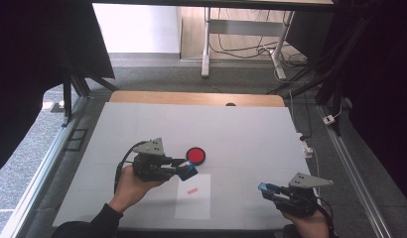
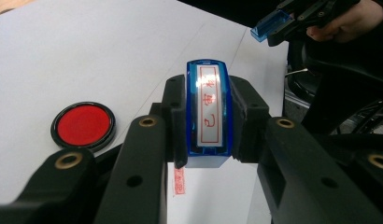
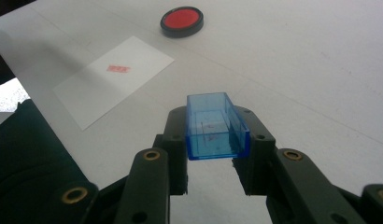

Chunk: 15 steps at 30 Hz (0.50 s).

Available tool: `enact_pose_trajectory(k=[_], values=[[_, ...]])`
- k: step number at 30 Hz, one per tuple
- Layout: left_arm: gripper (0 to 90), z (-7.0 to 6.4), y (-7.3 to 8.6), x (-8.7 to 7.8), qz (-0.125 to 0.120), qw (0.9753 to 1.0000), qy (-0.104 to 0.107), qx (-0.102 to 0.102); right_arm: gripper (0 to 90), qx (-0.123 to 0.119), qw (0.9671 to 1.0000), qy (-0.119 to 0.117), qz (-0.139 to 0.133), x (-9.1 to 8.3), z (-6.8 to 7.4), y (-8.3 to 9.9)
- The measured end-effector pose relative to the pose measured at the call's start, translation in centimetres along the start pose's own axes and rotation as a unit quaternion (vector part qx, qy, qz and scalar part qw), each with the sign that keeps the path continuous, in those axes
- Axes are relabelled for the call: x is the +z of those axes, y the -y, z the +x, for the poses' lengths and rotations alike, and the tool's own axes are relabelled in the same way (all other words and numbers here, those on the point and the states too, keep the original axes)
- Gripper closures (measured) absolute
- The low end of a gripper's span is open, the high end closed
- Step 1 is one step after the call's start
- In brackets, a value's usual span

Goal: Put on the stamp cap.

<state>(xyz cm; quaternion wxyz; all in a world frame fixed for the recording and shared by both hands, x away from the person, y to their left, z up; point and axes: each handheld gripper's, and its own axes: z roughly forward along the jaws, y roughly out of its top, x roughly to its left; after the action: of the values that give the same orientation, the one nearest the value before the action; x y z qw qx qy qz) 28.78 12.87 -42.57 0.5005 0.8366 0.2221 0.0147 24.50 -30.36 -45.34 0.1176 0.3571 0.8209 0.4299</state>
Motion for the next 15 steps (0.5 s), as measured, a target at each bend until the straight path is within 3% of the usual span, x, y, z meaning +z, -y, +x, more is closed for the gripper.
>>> enact_pose_trajectory(k=[6, 15], values=[[70.3, 0.1, -0.1, -0.5, -0.014, 0.9998, 0.012, 0.0, 68.3, -0.007, 0.9999, -0.012, -0.006, 0.1, 0.4, -0.6], [70.3, 0.2, -0.3, -0.8, -0.025, 0.9992, 0.029, 0.008, 68.4, -0.015, 0.9984, -0.051, -0.017, 1.1, 1.4, -2.1]])
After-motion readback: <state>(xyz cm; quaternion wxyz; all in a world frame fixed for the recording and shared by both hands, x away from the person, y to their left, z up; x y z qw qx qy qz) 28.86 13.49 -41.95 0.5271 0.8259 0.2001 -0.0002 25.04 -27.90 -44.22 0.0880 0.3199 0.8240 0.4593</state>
